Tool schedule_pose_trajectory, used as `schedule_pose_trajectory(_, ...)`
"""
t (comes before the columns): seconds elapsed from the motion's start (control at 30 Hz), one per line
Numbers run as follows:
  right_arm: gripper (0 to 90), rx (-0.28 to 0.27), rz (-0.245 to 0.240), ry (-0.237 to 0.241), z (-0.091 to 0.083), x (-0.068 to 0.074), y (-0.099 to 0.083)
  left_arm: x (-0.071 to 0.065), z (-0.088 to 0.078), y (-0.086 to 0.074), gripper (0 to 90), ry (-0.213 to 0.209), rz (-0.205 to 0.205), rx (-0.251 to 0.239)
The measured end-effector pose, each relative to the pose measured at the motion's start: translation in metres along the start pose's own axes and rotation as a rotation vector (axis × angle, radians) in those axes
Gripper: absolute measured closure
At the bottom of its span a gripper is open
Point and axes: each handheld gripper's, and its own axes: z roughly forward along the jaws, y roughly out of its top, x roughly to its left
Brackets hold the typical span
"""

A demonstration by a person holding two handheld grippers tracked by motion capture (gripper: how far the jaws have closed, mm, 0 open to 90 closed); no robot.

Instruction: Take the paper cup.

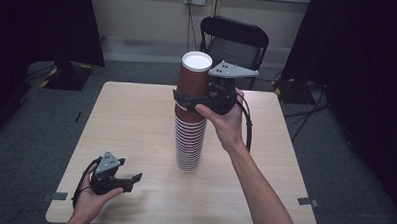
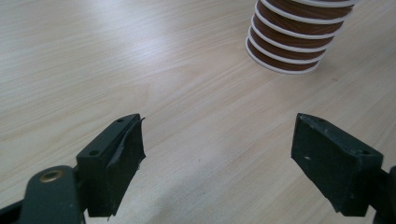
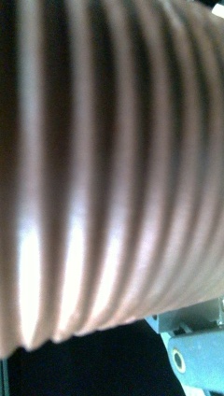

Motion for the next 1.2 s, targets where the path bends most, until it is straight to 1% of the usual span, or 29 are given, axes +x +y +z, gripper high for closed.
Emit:
schedule_pose_trajectory(0.07,11.3,-0.005,0.005,0.002,-0.001,0.0,0.002,0.0,0.0,0.0,16.9,0.001,0.008,0.0)
schedule_pose_trajectory(0.13,11.3,-0.009,0.001,0.002,-0.002,0.0,0.004,-0.001,0.0,0.0,16.9,-0.002,0.001,-0.003)
schedule_pose_trajectory(0.2,11.2,-0.014,-0.003,-0.001,-0.004,0.002,0.008,-0.002,-0.001,0.001,17.2,-0.003,0.02,-0.01)
schedule_pose_trajectory(0.23,11.2,-0.013,-0.003,-0.001,-0.004,0.002,0.008,-0.002,-0.001,0.001,17.4,-0.005,0.017,-0.012)
schedule_pose_trajectory(0.33,11.3,-0.032,0.01,0.005,-0.007,0.001,0.011,-0.002,0.0,0.001,18.0,-0.001,0.023,-0.007)
schedule_pose_trajectory(0.4,11.3,-0.039,0.011,0.007,-0.008,0.001,0.014,-0.001,0.0,0.0,18.0,0.002,0.022,-0.004)
schedule_pose_trajectory(0.47,11.3,-0.044,0.011,0.007,-0.008,0.001,0.016,-0.001,0.0,0.0,17.6,0.007,0.008,0.0)
schedule_pose_trajectory(0.53,11.3,-0.056,0.014,0.007,-0.011,0.001,0.019,0.0,0.0,0.0,16.9,0.008,0.005,-0.001)
schedule_pose_trajectory(0.63,11.5,-0.067,0.016,0.006,-0.014,0.001,0.023,-0.001,0.0,0.0,16.9,0.008,0.008,-0.002)
schedule_pose_trajectory(0.67,11.5,-0.07,0.013,0.006,-0.014,0.002,0.024,-0.002,0.0,0.0,16.8,0.006,0.019,0.001)
schedule_pose_trajectory(0.93,11.8,-0.094,0.013,0.005,-0.019,0.002,0.031,-0.002,0.001,0.0,16.8,0.009,0.021,0.004)
schedule_pose_trajectory(1.07,11.8,-0.109,0.022,0.002,-0.023,0.001,0.036,-0.002,0.001,0.0,16.9,0.013,0.023,0.005)
schedule_pose_trajectory(1.1,11.9,-0.116,0.028,0.003,-0.025,0.0,0.038,-0.003,0.001,0.0,16.8,0.007,0.016,0.006)
schedule_pose_trajectory(1.2,11.9,-0.131,0.025,-0.006,-0.032,-0.001,0.042,-0.003,0.002,0.0,16.8,0.004,0.022,0.01)
